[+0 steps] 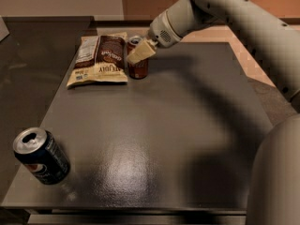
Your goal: Move coke can near brown chip bag
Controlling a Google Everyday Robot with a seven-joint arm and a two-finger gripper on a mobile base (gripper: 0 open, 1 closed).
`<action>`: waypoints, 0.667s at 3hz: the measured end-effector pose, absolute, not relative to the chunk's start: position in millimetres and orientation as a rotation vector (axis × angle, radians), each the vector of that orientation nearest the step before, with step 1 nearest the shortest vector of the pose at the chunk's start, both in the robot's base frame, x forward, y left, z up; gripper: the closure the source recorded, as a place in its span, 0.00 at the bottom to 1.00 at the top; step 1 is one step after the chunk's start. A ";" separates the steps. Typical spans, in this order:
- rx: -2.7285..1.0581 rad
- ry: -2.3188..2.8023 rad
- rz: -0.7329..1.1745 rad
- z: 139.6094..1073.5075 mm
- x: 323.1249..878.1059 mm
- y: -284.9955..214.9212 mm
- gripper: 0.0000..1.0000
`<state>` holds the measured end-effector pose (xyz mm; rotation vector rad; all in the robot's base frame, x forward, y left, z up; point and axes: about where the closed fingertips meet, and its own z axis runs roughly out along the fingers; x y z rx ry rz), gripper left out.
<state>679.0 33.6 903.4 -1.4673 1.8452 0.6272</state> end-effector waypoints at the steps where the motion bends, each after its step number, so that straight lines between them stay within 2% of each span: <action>1: -1.471 1.845 0.631 901.6 678.8 35.8 0.00; 2: -1.471 1.845 0.631 901.6 678.8 35.9 0.00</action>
Offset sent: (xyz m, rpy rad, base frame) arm -0.0002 0.0021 -0.0017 -0.0002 0.0028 0.0034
